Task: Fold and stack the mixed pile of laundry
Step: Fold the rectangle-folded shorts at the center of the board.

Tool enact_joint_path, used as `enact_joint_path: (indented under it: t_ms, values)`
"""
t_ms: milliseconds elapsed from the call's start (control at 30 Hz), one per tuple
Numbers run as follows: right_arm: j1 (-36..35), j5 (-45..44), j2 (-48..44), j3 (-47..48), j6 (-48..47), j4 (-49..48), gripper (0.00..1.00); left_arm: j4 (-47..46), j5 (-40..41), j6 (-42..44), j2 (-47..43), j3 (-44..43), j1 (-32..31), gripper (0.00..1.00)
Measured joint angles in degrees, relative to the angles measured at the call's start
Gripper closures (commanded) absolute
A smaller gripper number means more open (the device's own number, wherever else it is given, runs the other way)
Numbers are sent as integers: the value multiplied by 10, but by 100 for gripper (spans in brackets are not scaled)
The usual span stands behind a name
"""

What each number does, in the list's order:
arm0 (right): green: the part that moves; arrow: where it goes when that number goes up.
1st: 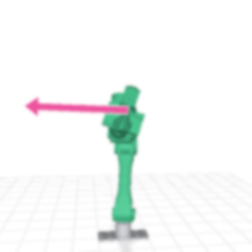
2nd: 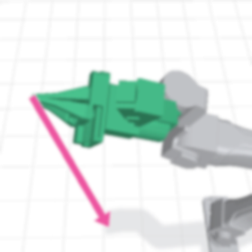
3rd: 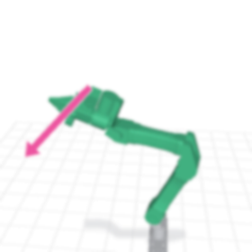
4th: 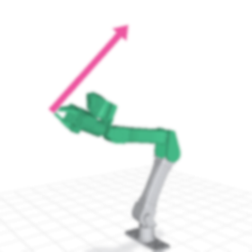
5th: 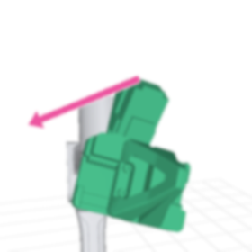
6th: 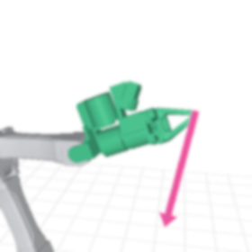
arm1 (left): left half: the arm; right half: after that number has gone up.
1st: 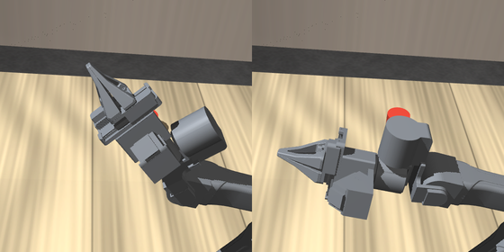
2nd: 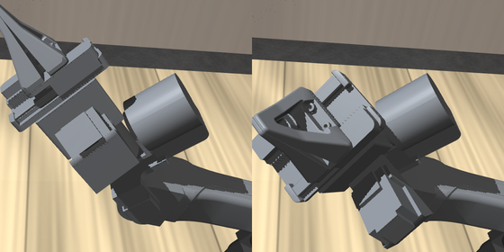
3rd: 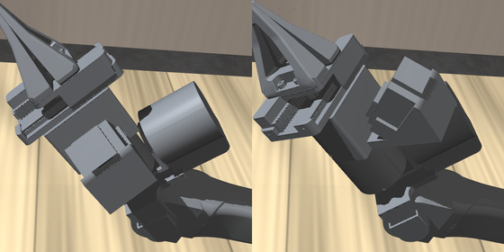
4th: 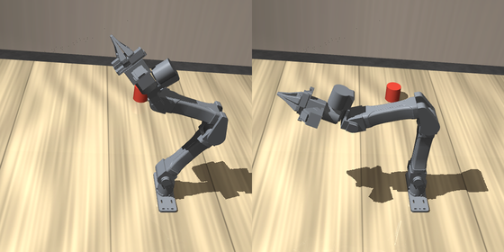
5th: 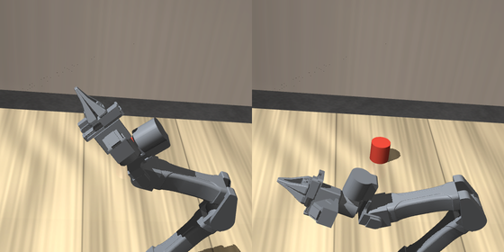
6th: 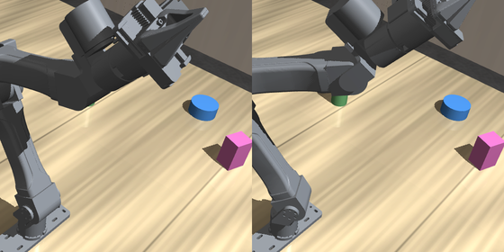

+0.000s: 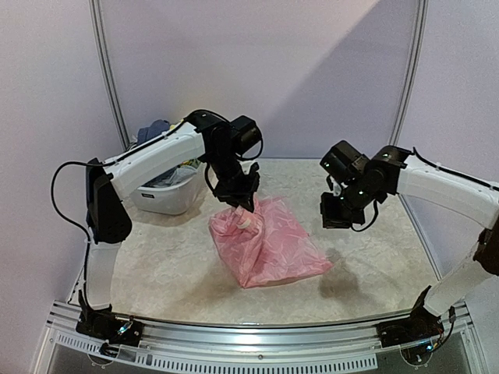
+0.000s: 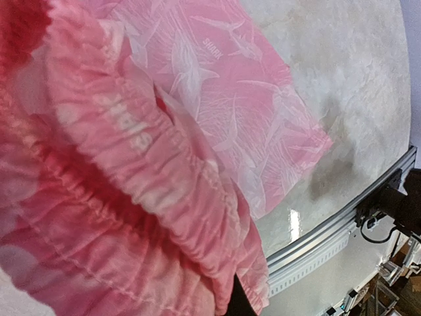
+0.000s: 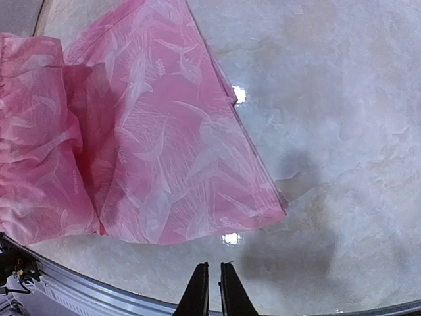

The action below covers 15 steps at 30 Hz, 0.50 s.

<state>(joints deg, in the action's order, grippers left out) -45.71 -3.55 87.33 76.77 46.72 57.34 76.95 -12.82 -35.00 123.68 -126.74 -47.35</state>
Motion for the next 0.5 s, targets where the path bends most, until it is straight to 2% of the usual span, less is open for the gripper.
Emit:
enact_joint_path:
  t_ms: [267, 500]
  values:
    - [1, -24, -131, -98, 41, 32, 92, 4, -17, -3, 87, -74, -17, 98]
    - [1, -26, -182, -139, 71, 48, 92, 2, -43, -16, 136, -120, -28, 98]
